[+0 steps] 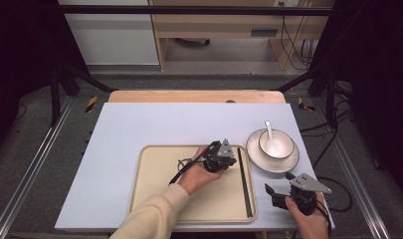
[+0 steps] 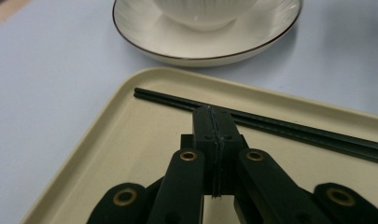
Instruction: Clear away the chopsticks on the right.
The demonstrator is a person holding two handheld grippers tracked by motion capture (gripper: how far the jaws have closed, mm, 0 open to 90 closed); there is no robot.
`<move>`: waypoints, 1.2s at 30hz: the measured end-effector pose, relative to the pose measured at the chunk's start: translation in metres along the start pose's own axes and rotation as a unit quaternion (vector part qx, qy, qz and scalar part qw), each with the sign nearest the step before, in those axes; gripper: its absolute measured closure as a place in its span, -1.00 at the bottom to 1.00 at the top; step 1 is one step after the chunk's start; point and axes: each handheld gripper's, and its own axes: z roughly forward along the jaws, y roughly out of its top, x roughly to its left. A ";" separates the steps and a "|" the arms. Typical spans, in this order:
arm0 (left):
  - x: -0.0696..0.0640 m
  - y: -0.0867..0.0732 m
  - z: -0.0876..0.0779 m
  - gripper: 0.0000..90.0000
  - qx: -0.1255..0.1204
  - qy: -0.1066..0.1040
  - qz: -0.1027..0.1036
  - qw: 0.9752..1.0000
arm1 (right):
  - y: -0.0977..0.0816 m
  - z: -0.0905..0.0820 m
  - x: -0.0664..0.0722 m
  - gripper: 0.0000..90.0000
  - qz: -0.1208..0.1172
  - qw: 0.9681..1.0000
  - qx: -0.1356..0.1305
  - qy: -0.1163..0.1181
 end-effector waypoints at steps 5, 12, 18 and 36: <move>-0.003 -0.005 -0.019 0.79 -0.040 -0.007 -0.010 0.999 | 0.000 0.002 0.002 -0.65 -0.005 1.000 0.004 0.000; -0.003 -0.020 -0.038 0.31 -0.052 -0.006 -0.025 0.998 | 0.001 0.003 0.003 -0.66 -0.009 1.000 0.001 0.001; 0.001 -0.031 -0.049 0.00 -0.063 0.002 -0.044 0.997 | 0.001 0.003 0.003 -0.66 -0.008 1.000 0.001 0.001; 0.022 -0.079 -0.120 -0.71 -0.125 0.069 -0.064 0.988 | 0.002 0.002 0.004 -0.72 -0.017 0.999 -0.029 -0.002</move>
